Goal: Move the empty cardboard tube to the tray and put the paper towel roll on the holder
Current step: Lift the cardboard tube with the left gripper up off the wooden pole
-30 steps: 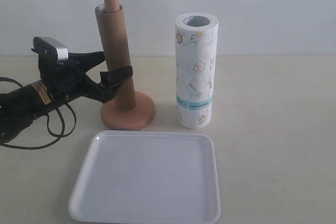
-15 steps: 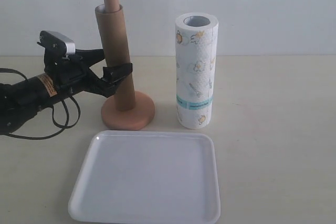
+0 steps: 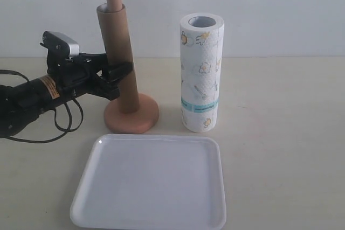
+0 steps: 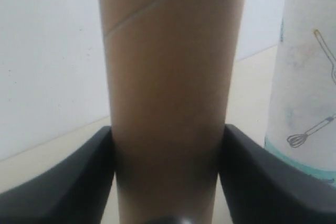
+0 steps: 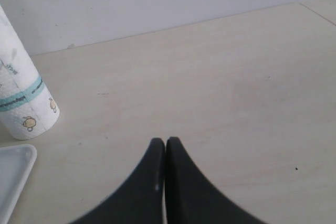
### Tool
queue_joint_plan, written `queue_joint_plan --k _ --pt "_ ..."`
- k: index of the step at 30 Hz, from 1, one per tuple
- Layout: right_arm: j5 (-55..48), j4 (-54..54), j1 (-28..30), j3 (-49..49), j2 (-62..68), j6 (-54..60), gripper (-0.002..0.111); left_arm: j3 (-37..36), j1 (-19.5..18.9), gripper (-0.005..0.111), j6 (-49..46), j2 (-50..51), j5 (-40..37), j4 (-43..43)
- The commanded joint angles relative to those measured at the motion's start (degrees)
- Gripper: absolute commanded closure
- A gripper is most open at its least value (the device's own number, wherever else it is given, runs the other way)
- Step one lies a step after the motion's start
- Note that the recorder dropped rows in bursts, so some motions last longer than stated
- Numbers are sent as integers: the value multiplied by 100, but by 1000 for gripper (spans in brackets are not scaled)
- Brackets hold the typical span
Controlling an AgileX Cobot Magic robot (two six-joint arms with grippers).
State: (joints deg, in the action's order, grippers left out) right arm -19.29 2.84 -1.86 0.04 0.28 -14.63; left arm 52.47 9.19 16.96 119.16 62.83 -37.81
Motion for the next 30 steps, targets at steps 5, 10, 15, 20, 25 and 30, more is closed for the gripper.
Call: queue_joint_plan --k 5,10,15,20,25,30 --pt "19 36 20 -4 -28 15 108 25 17 103 54 -16 651 113" --pt "19 36 20 -4 -28 15 108 25 4 103 300 -501 475 113" --pt "19 36 20 -4 -28 15 108 25 4 103 467 -1488 6 101" --pt "19 36 20 -4 -28 15 108 150 4 103 985 -2725 -19 282" --pt "19 36 20 -4 -28 15 108 536 4 103 1572 -3626 -444 242" --pt "19 36 20 -4 -28 15 108 669 4 103 1700 -4621 -1820 -106"
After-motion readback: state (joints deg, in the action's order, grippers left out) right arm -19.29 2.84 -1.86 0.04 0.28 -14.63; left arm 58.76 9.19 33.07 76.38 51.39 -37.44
